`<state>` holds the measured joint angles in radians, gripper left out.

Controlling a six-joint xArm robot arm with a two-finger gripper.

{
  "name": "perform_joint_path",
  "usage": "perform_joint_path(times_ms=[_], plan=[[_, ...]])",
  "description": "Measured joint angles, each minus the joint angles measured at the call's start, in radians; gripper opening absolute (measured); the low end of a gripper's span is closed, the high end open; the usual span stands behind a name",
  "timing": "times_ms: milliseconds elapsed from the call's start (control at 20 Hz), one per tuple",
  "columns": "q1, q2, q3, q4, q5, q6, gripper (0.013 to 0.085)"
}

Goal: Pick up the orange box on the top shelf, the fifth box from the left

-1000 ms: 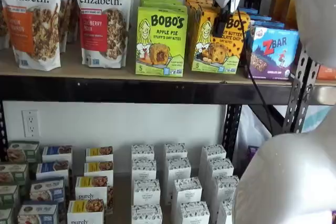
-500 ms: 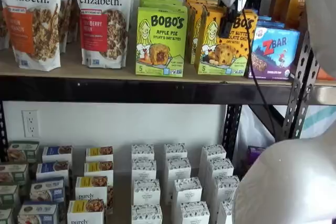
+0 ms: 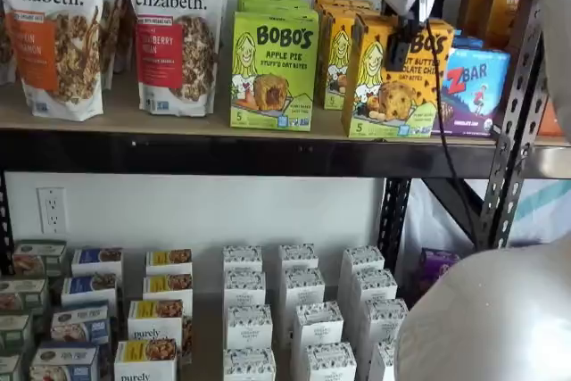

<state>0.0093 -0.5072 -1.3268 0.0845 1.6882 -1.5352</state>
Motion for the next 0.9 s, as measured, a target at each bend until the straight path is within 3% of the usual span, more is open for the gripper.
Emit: perform_joint_path(times_ms=[900], plan=[[-0.003,-0.167,0.127,-0.009,0.050,-0.002,0.0210]])
